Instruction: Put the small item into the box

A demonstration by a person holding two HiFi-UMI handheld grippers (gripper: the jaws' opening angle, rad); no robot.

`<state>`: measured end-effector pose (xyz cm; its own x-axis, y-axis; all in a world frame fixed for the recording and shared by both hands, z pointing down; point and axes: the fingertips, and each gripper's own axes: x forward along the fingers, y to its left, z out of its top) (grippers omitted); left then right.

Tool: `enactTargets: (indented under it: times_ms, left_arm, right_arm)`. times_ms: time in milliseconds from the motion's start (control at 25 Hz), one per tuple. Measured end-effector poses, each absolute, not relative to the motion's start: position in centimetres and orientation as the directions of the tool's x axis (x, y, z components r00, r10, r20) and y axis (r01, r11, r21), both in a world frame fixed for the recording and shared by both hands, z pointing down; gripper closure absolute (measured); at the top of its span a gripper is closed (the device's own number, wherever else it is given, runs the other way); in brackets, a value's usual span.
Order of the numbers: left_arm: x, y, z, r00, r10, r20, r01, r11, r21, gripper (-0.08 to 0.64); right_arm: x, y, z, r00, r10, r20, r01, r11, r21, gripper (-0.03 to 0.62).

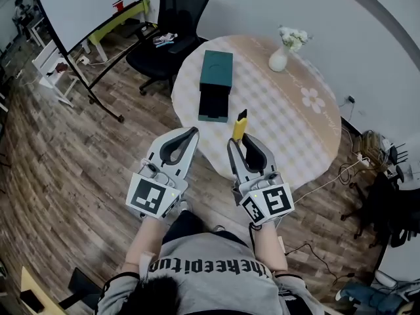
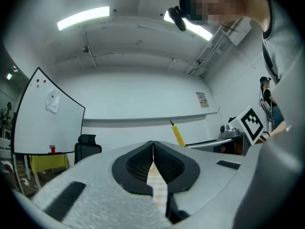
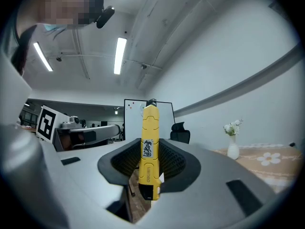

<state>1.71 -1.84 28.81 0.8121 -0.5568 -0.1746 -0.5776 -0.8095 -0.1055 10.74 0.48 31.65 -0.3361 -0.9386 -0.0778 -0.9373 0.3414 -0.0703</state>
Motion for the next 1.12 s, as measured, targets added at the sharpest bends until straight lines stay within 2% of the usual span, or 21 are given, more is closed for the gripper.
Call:
enactTargets:
  times_ms: [680, 1120]
  left_arm:
    - [-1.6, -10.3, 29.9, 0.863, -0.475, -0.173, -0.494, -0.865, -0.091, 0.545]
    - [-0.6, -13.7, 30.6, 0.876, -0.454, -0.165, -0.47, -0.88, -0.073, 0.545]
  right_arm:
    - [7.7, -7.0, 32.5, -0.22, -0.973, -0.072, -0.971, 0.225, -0.075, 0.474]
    - [8.9, -10.1, 33.3, -0.194, -0.98, -0.042, -0.978, 0.197, -0.074, 0.474]
